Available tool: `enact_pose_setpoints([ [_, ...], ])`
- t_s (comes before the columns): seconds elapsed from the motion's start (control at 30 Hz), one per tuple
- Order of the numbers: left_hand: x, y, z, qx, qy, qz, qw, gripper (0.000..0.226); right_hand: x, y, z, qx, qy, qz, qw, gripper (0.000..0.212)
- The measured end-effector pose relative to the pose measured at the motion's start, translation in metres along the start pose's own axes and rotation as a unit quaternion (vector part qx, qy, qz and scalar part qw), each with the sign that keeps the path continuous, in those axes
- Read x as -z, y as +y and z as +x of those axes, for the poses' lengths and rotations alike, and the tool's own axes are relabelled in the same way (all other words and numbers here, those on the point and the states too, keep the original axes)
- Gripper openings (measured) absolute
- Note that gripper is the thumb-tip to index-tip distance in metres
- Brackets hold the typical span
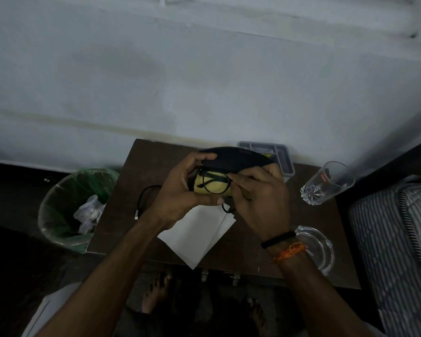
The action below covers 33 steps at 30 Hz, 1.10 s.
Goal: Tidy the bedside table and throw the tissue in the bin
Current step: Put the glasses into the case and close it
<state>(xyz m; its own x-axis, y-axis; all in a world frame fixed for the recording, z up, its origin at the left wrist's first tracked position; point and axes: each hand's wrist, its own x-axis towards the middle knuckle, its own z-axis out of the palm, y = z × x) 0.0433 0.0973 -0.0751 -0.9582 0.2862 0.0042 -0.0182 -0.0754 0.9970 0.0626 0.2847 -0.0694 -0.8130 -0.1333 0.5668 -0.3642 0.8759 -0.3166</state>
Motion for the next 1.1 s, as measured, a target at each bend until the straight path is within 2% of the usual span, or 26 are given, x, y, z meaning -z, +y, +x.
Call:
enact_pose_setpoints([
  [0.17, -0.002, 0.000, 0.000, 0.002, -0.001, -0.010, 1.000, 0.085, -0.001, 0.000, 0.000, -0.011, 0.014, -0.006, 1.000, 0.017],
  [0.43, -0.001, 0.001, 0.000, 0.005, 0.000, -0.032, 0.999, 0.084, 0.006, -0.007, 0.003, -0.023, -0.026, 0.063, 0.997, 0.030],
  [0.53, 0.000, 0.002, 0.000, 0.006, 0.005, -0.035, 0.999, 0.083, 0.011, -0.008, 0.005, -0.024, 0.026, 0.085, 0.996, 0.031],
  [0.63, 0.001, 0.004, -0.001, 0.006, 0.018, -0.042, 0.999, 0.081, 0.017, -0.007, 0.009, -0.101, 0.132, 0.121, 0.979, 0.023],
  [0.73, 0.004, 0.005, 0.000, 0.013, 0.028, -0.066, 0.997, 0.077, 0.020, -0.001, 0.013, -0.225, 0.196, 0.173, 0.939, 0.020],
  [0.8, 0.006, 0.005, 0.000, 0.018, 0.029, -0.085, 0.996, 0.073, 0.020, 0.003, 0.015, -0.291, 0.188, 0.211, 0.914, 0.025],
  [0.87, 0.006, 0.005, 0.001, 0.022, 0.031, -0.097, 0.995, 0.068, 0.017, 0.008, 0.015, -0.351, 0.145, 0.252, 0.890, 0.029],
  [0.93, 0.004, 0.004, 0.002, 0.023, 0.025, -0.102, 0.994, 0.067, 0.015, 0.008, 0.016, -0.403, 0.091, 0.315, 0.854, 0.042],
  [1.03, 0.002, 0.003, 0.001, 0.024, 0.009, -0.102, 0.994, 0.066, 0.022, 0.003, 0.019, -0.485, -0.013, 0.479, 0.732, 0.059],
  [1.1, 0.002, 0.002, 0.000, 0.024, 0.007, -0.098, 0.995, 0.070, 0.027, 0.001, 0.021, -0.480, -0.095, 0.531, 0.692, 0.061],
])
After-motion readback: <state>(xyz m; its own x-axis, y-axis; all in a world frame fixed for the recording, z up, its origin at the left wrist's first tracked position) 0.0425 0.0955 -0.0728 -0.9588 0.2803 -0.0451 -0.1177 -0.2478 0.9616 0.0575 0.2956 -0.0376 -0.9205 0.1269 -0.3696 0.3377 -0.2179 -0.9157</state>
